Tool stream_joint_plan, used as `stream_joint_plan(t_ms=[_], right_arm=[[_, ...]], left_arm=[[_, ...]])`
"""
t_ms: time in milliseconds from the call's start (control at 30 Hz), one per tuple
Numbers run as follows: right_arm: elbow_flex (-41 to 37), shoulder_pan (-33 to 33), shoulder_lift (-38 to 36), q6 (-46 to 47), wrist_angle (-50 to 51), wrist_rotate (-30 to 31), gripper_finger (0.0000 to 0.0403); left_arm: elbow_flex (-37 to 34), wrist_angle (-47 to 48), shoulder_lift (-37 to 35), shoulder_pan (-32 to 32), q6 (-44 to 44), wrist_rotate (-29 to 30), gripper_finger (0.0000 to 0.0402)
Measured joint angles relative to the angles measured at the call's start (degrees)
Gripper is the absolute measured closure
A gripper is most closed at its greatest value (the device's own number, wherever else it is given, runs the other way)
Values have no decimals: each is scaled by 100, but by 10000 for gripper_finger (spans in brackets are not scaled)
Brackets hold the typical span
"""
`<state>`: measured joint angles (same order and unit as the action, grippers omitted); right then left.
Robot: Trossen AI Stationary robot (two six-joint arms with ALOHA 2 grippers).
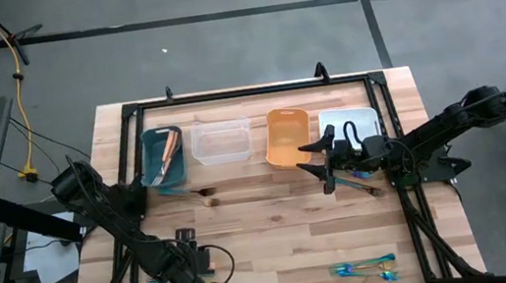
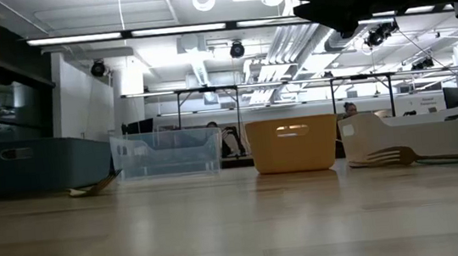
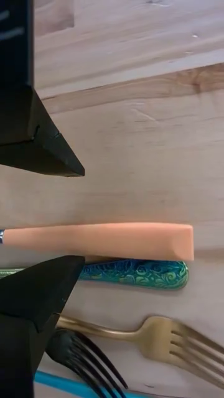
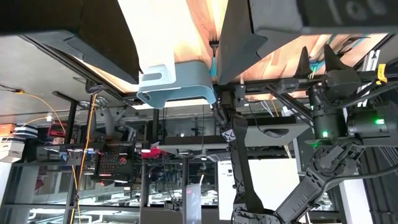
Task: Sort silverware by color (type)
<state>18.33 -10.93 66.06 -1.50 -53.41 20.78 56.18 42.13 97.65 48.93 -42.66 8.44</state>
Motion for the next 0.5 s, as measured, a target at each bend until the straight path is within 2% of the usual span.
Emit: stream_joint_plan(t_ms=[500], right_arm=[[0,1,0,0,1,0,192]], left_arm=[[0,12,104,-2,390,-46,190]])
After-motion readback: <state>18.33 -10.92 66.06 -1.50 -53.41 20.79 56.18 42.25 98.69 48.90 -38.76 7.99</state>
